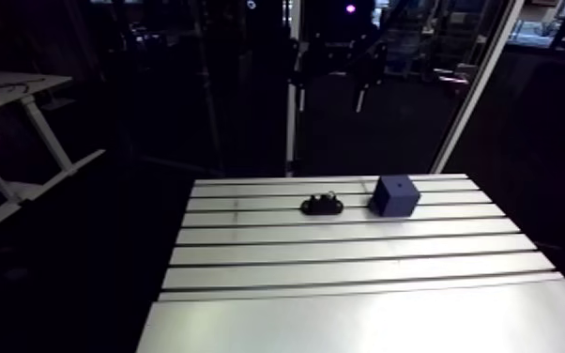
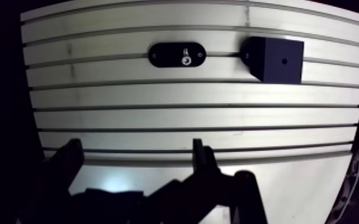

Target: Pick up the M10 bolt and insert it into the hole until fully seated.

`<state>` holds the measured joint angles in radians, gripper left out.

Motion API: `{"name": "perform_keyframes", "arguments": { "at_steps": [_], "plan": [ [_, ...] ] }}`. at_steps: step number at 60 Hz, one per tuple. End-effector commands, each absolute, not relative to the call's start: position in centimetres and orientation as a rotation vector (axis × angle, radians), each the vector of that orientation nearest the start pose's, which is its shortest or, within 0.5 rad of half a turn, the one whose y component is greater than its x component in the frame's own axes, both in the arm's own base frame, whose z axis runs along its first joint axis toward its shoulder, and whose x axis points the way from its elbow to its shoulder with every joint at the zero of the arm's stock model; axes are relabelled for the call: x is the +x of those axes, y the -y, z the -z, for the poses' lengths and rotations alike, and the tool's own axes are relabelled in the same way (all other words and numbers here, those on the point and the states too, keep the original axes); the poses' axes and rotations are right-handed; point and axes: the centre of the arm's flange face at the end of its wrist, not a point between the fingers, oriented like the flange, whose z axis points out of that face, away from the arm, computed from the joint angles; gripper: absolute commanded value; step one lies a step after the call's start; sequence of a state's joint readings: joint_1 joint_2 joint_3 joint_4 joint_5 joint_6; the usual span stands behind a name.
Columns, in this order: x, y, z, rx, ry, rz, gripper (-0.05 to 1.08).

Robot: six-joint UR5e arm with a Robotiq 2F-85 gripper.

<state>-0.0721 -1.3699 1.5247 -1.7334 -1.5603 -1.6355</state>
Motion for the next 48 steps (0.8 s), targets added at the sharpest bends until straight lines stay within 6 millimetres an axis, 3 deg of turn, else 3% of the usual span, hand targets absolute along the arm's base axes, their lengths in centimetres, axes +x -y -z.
{"name": "perform_keyframes", "arguments": {
  "at_steps": [1,25,48],
  "plan": [
    [-59.4,9.1,-39.1,0.006,-3.158,0.011,0.01],
    [-60.6,8.1,-36.0,0.015,-3.2,0.003,0.01],
    [-60.9,4.9,-31.8,0.019,-3.21,0.004,0.01]
  ]
}}
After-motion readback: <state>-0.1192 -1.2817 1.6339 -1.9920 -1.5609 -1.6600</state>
